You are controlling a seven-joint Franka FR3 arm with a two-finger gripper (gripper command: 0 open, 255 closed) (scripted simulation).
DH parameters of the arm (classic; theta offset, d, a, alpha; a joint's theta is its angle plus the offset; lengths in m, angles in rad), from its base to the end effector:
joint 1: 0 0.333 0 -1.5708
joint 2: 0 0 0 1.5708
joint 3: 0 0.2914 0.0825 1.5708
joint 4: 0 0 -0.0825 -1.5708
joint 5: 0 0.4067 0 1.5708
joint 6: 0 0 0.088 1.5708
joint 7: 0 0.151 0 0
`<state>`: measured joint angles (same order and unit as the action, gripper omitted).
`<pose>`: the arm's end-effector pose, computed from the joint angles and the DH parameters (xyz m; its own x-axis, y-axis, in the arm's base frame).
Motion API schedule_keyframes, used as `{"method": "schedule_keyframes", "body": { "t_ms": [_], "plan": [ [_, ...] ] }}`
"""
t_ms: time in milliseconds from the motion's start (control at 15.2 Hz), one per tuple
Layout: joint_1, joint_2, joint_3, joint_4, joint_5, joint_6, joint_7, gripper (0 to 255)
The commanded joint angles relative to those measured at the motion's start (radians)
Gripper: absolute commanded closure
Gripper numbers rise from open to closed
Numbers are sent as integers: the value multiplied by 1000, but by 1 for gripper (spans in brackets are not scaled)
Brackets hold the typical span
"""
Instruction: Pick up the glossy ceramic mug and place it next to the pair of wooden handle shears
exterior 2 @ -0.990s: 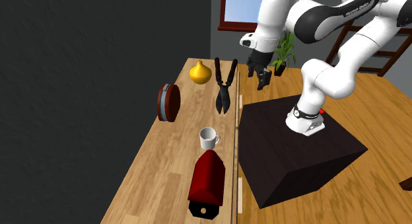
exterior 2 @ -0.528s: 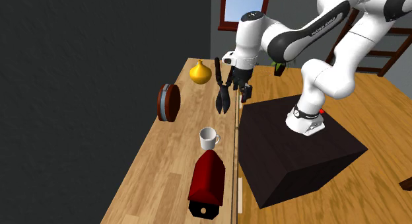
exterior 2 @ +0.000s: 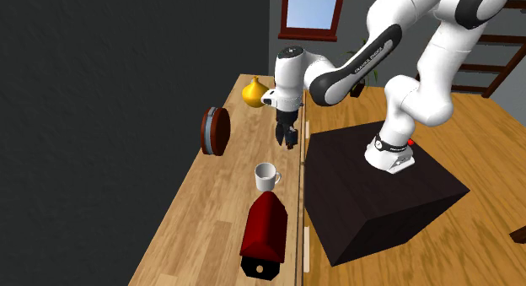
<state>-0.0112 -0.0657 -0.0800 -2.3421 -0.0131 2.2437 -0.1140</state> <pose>0.5071 -0.0468 0.2743 0.9990 0.0314 -0.0332 0.0314 -0.9995 0.0009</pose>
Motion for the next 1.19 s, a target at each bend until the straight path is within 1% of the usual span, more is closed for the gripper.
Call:
{"method": "schedule_keyframes", "body": {
  "t_ms": [0, 330, 594, 1122],
  "plan": [
    [-3, 82, -6, 36, 20, 45, -28, 0],
    [-12, 283, -1, 156, 79, 121, -86, 0],
    [-27, 430, 14, 265, 117, 155, -124, 0],
    [-29, 505, 22, 257, 130, 238, -132, 0]
  ]
}}
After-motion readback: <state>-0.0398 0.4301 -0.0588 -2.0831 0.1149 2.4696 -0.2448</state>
